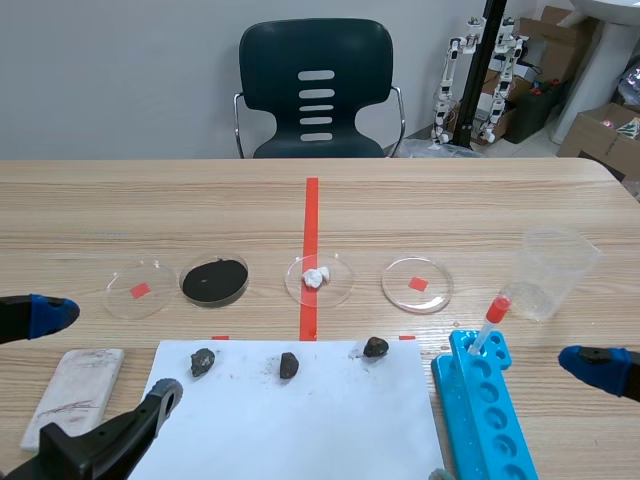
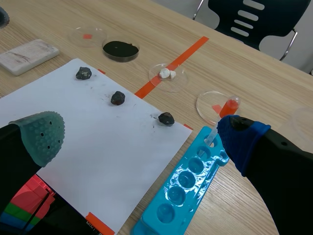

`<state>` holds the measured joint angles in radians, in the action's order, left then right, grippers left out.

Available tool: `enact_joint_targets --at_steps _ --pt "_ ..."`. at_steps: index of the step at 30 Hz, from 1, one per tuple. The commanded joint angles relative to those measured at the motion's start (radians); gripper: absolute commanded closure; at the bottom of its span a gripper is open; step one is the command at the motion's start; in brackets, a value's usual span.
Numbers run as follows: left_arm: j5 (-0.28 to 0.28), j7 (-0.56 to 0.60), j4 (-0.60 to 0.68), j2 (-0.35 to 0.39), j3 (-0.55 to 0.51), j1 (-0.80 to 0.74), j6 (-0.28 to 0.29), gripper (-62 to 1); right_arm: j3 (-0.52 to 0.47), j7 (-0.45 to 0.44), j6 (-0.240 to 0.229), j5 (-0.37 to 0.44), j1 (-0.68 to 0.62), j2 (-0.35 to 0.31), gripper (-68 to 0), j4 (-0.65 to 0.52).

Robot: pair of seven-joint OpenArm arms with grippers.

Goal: Return to the home posture

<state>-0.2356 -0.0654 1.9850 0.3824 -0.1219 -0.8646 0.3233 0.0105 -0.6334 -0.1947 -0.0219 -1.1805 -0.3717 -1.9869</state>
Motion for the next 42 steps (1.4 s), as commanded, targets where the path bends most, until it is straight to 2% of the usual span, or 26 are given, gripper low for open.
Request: enact_joint_targets --at_steps 1,42 --pt "-0.010 0.008 0.009 -0.002 0.002 0.001 0.002 -62.3 -0.004 -0.015 0.004 0.007 0.001 0.000 -67.9 -0.014" --pt "-0.006 -0.006 0.009 -0.002 0.002 0.001 0.002 -62.3 -0.004 -0.015 0.004 0.007 0.001 0.000 -67.9 -0.014"
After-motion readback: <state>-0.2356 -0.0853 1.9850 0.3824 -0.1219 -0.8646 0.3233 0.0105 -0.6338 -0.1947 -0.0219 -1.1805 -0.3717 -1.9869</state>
